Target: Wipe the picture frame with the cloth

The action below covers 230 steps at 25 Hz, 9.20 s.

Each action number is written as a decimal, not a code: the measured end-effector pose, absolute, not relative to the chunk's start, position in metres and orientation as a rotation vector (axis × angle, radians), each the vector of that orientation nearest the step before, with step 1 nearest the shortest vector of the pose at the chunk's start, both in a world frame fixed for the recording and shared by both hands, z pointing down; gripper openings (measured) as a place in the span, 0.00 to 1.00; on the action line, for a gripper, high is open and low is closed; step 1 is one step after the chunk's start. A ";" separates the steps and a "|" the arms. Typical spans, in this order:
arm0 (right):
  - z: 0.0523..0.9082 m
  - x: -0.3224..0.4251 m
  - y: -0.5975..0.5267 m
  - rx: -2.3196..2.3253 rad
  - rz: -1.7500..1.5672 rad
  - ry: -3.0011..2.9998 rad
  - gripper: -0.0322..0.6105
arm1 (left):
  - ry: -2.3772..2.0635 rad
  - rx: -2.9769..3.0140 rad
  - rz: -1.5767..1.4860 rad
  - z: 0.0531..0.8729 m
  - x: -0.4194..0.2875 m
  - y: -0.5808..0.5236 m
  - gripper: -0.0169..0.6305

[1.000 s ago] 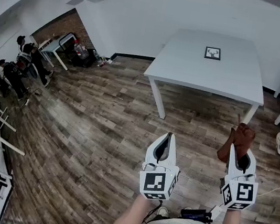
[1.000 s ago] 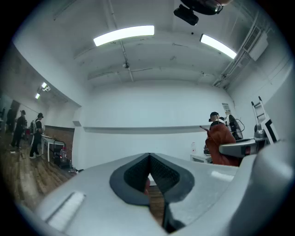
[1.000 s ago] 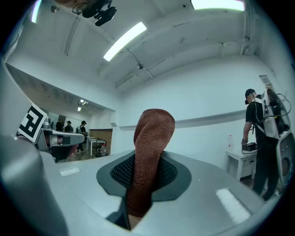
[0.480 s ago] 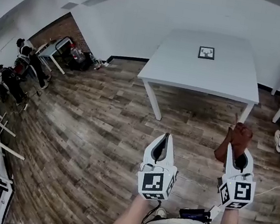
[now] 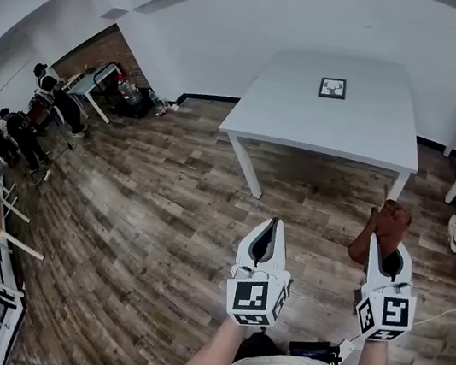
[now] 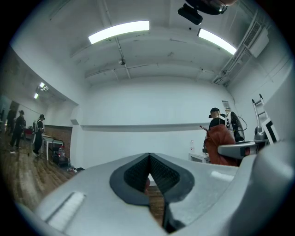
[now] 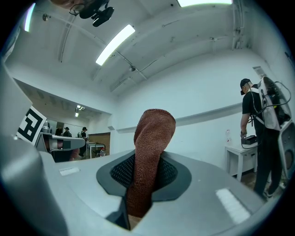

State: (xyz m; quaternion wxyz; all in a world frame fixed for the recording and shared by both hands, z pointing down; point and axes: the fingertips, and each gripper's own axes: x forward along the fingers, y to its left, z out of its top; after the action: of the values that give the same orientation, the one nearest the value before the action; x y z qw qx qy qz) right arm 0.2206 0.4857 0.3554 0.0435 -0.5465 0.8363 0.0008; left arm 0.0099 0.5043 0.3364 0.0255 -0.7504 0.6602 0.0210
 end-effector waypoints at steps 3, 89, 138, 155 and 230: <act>0.357 0.223 0.476 -1.665 -0.012 2.566 0.21 | 2.057 -2.320 0.056 0.337 0.013 0.496 0.03; 0.415 0.100 -0.256 -1.944 -0.180 2.613 0.21 | 1.981 -2.483 0.057 0.378 -0.096 -0.263 0.03; 0.648 0.075 -0.430 -2.189 -1.225 3.021 0.21 | 2.063 -2.597 0.058 0.433 -0.098 -0.361 0.03; 0.601 0.051 -0.456 -2.069 -1.158 2.988 0.21 | 2.046 -2.605 0.050 0.431 -0.091 -0.362 0.03; 0.651 0.162 -0.527 -2.408 -1.446 2.850 0.21 | 2.043 -2.641 -0.002 0.443 -0.080 -0.362 0.03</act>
State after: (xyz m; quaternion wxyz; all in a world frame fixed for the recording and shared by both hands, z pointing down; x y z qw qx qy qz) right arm 0.1618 -0.5273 0.6511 -0.4166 -0.5472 0.6474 -0.3284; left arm -0.0799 -0.3619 0.4428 -0.0987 -0.7871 0.6089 -0.0006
